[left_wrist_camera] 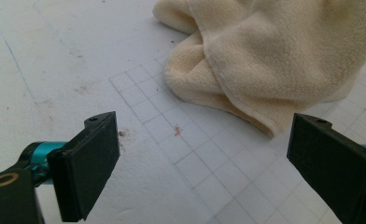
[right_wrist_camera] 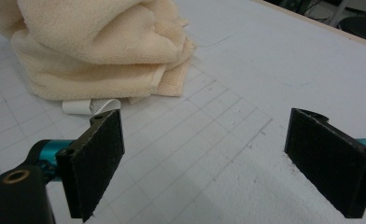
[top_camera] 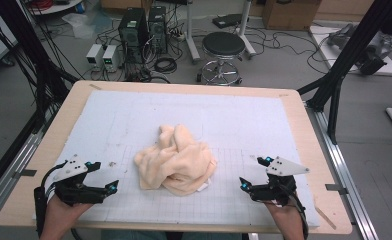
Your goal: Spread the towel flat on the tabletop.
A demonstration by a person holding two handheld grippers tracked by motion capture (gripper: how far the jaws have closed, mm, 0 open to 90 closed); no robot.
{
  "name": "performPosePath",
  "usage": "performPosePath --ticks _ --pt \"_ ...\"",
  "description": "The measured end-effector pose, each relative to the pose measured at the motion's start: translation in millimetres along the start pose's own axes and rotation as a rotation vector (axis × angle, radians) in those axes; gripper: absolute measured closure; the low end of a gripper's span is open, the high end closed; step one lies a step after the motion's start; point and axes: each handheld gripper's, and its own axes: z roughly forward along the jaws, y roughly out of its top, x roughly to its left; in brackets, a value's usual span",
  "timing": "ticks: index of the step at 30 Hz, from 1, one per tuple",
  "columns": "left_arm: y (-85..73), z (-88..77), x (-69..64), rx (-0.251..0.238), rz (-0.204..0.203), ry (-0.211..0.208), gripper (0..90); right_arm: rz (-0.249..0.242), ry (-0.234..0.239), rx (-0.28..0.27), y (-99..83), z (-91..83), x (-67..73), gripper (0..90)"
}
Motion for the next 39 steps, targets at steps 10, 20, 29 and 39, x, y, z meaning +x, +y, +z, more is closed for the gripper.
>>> performPosePath --ticks 10,20,29,39 --pt "0.8 2.4 1.3 0.0 0.0 0.0 9.9 0.006 -0.001 0.0 -1.7 -0.1 -3.5 11.1" --pt "1.7 3.6 -1.2 -0.005 0.013 -0.005 9.9 0.002 0.008 -0.006 -2.4 0.2 -5.3 11.1" --pt "9.5 8.4 -5.3 -0.034 0.029 -0.032 10.0 -0.063 0.074 0.004 18.4 5.4 6.9 11.2" --pt "33.1 29.5 -13.3 -0.058 0.066 -0.082 13.6 -0.148 0.226 -0.017 58.1 33.7 12.6 28.5"
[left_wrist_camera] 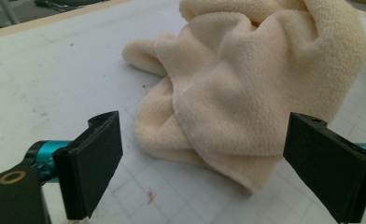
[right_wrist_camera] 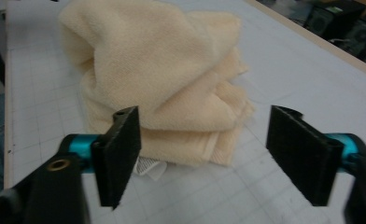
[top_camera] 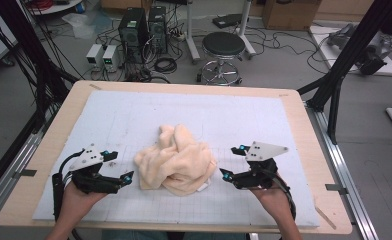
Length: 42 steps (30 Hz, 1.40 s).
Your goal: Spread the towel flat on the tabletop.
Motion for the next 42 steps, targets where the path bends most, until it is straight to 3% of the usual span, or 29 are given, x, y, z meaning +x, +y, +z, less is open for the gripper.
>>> performPosePath --ticks 1,2,3,4,5,7,9,10,12,13,16,17,18,19,21,22,27,28,29,32,34,36,37,38,40,42 --pt "0.5 4.4 0.9 0.006 0.006 -0.013 13.6 0.0 0.0 0.0 0.0 0.0 0.0 28.5" --pt "0.3 9.8 1.8 0.016 0.011 -0.023 18.1 -0.023 0.033 0.022 4.1 12.4 0.5 40.1" --pt "-0.3 15.6 3.3 0.03 0.02 -0.025 20.7 -0.032 0.067 0.035 4.4 20.1 -0.1 43.2" --pt "-1.0 21.7 5.2 0.048 0.019 -0.039 20.7 -0.032 0.067 0.035 4.4 20.1 -0.1 43.2" --pt "-1.4 28.0 7.3 0.062 0.011 -0.059 25.0 -0.05 0.089 0.091 4.0 36.1 -0.4 46.4" --pt "-1.9 38.3 10.0 0.086 0.01 -0.079 27.8 -0.057 0.101 0.11 3.1 43.2 -1.0 47.7" --pt "-2.1 48.3 11.0 0.1 0.01 -0.122 37.6 -0.076 0.118 0.15 0.5 63.7 -3.4 49.9" --pt "-2.1 53.0 10.8 0.114 0.011 -0.143 37.6 -0.076 0.118 0.15 0.5 63.7 -3.4 49.9" --pt "-2.3 62.3 8.3 0.142 0.015 -0.172 48.5 -0.052 0.153 0.169 -2.1 81.1 -6.8 55.0" --pt "-2.5 66.4 7.0 0.156 0.02 -0.181 48.5 -0.052 0.153 0.169 -2.1 81.1 -6.8 55.0" --pt "-2.9 75.5 5.2 0.182 0.015 -0.187 52.6 -0.017 0.199 0.185 -5.5 93.3 -8.5 65.0" --pt "-2.8 75.9 5.8 0.187 0.014 -0.184 61.8 -0.024 0.205 0.201 -6.2 94.1 -8.8 76.1" --pt "-2.5 75.3 6.3 0.188 0.003 -0.177 61.8 -0.024 0.205 0.201 -6.2 94.1 -8.8 76.1" --pt "-2.0 73.5 7.3 0.184 -0.002 -0.173 75.7 -0.025 0.184 0.198 -5.1 88.5 -9.6 82.7" --pt "-0.2 67.0 8.7 0.166 -0.013 -0.168 82.3 -0.01 0.187 0.191 -4.6 84.1 -11.0 83.3" --pt "1.2 63.1 9.2 0.161 -0.012 -0.164 83.1 0.012 0.179 0.182 -4.1 72.6 -13.6 84.1" --pt "12.1 36.9 9.3 0.104 -0.004 -0.134 84.0 -0.01 0.133 0.143 0.1 27.5 -11.7 84.5" --pt "14.7 30.2 8.4 0.09 0.002 -0.128 84.0 -0.01 0.133 0.143 0.1 27.5 -11.7 84.5" --pt "17.4 23.1 7.0 0.079 0.012 -0.12 84.1 -0.018 0.113 0.131 0.7 6.1 -6.6 84.5" --pt "21.6 1.1 -0.4 0.047 0.033 -0.112 84.0 -0.026 0.102 0.124 -4.0 -22.9 9.6 84.5" --pt "18.8 -11.7 -8.6 0.054 0.057 -0.111 84.0 -0.029 0.102 0.132 -7.3 -30.8 17.1 84.5" --pt "10.1 -20.3 -16.9 0.074 0.075 -0.122 84.0 -0.045 0.109 0.148 -17.4 -42.6 33.1 84.4" --pt "4.3 -22.8 -20.5 0.091 0.077 -0.133 83.9 -0.034 0.133 0.176 -30.8 -48.3 47.7 84.4" --pt "-1.9 -24.1 -24.1 0.106 0.074 -0.148 83.9 -0.034 0.133 0.176 -30.8 -48.3 47.7 84.4" --pt "-13.4 -26.1 -30.2 0.133 0.081 -0.178 79.5 -0.019 0.176 0.207 -47.4 -48.7 63.5 82.5" --pt "-20.3 -27.4 -33.8 0.155 0.081 -0.184 75.3 -0.019 0.187 0.214 -49.7 -49.3 66.6 80.5"
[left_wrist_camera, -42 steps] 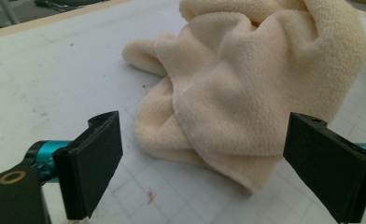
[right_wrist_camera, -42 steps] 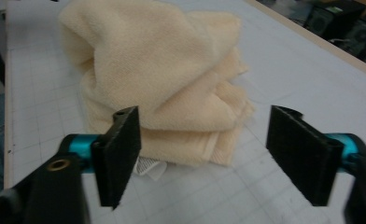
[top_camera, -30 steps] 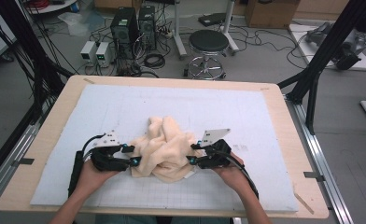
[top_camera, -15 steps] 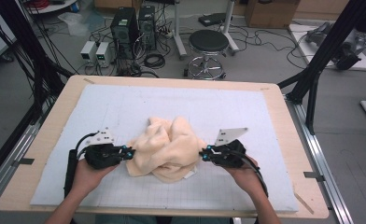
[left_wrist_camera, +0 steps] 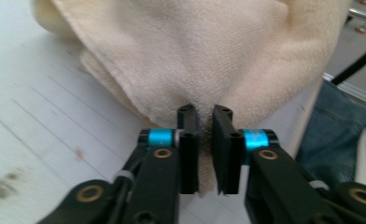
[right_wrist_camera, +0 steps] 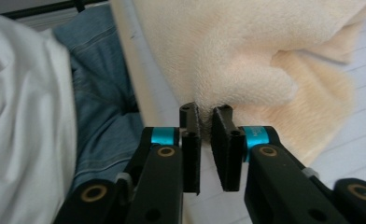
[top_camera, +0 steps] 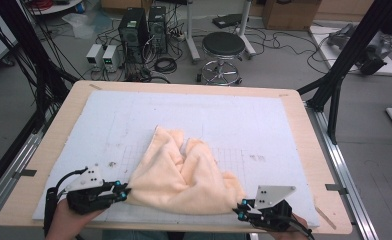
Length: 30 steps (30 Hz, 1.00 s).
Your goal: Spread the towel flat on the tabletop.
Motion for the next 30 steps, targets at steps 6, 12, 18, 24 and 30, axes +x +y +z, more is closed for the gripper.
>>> performPosePath --ticks 6,12,18,24,30 --pt "13.8 -0.9 11.6 -0.027 -0.002 0.024 58.1 0.009 -0.039 -0.053 15.7 -16.8 -11.7 63.0" --pt "42.2 29.4 34.2 -0.053 0.002 0.011 51.5 -0.023 -0.102 -0.063 51.5 1.4 -51.7 54.4" --pt "59.2 75.0 55.3 0.001 -0.01 -0.02 47.4 -0.001 -0.038 -0.058 80.1 59.0 -103.9 47.5" --pt "50.0 97.0 62.3 0.11 -0.03 -0.078 63.7 0.049 0.123 0.062 69.3 106.1 -119.4 66.9" --pt "42.4 89.5 54.9 0.105 -0.001 -0.04 85.0 0.03 0.145 0.082 62.4 98.6 -110.0 89.3"
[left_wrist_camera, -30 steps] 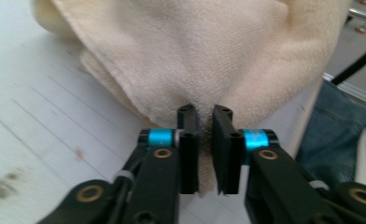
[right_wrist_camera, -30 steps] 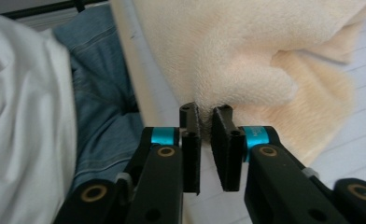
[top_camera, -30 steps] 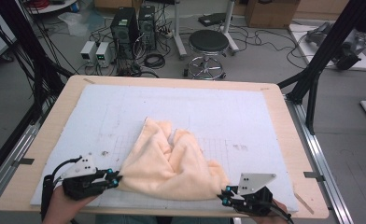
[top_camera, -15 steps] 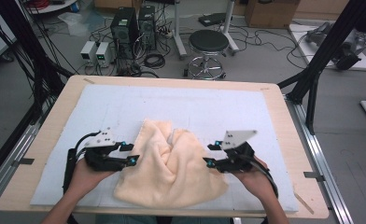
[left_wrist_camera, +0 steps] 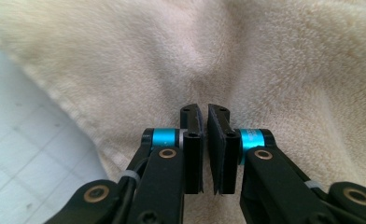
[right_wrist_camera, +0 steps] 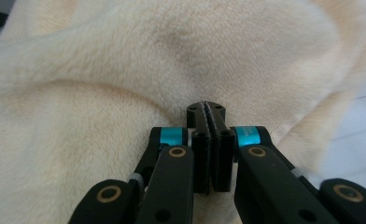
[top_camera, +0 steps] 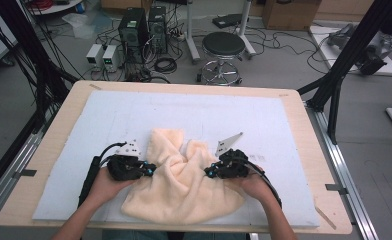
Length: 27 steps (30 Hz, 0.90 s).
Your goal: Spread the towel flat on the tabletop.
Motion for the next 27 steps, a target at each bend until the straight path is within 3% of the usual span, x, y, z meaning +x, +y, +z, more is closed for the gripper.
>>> performPosePath --ticks 2,3,4,7,11,12,13,16,18,19,23,25,27 --pt "0.1 -9.0 0.3 -0.041 -0.014 0.027 85.4 -0.012 -0.017 -0.023 0.1 -7.3 1.2 89.5" --pt "0.5 -13.8 1.1 -0.061 -0.023 0.036 85.9 0.006 -0.047 -0.073 -1.3 -24.1 3.0 89.5" --pt "1.3 -18.1 1.9 -0.068 -0.023 0.046 86.0 0.017 -0.05 -0.088 -2.3 -32.0 3.5 89.5" --pt "1.8 -28.3 0.4 -0.081 -0.017 0.05 86.0 0.013 -0.077 -0.075 -6.3 -48.2 7.7 89.6" --pt "-6.5 -41.7 -6.3 -0.099 -0.018 0.064 86.0 -0.005 -0.113 -0.044 -12.5 -55.6 17.3 89.6" --pt "-10.1 -45.4 -8.6 -0.102 -0.02 0.059 86.0 -0.017 -0.126 -0.051 -18.7 -61.7 27.5 89.6" --pt "-14.3 -48.8 -11.7 -0.106 -0.023 0.054 86.0 -0.017 -0.126 -0.051 -18.7 -61.7 27.5 89.6" --pt "-26.6 -60.9 -23.1 -0.108 -0.022 0.046 86.0 -0.023 -0.127 -0.077 -30.9 -72.0 47.2 89.6" --pt "-35.9 -72.0 -34.9 -0.112 -0.022 0.034 86.0 -0.028 -0.122 -0.081 -43.4 -77.9 70.8 89.6" --pt "-35.9 -72.0 -34.9 -0.112 -0.022 0.034 86.0 -0.028 -0.122 -0.081 -43.4 -77.9 70.8 89.6" --pt "-42.4 -75.0 -45.7 -0.085 -0.009 0.0 85.3 -0.052 -0.107 -0.055 -54.9 -78.4 96.3 89.5" --pt "-39.5 -74.9 -46.8 -0.08 0.009 -0.007 79.7 -0.065 -0.099 -0.037 -55.6 -78.7 103.2 88.6" --pt "-31.8 -74.7 -43.1 -0.1 0.007 -0.003 72.7 -0.072 -0.114 -0.056 -50.3 -83.0 103.1 78.6"
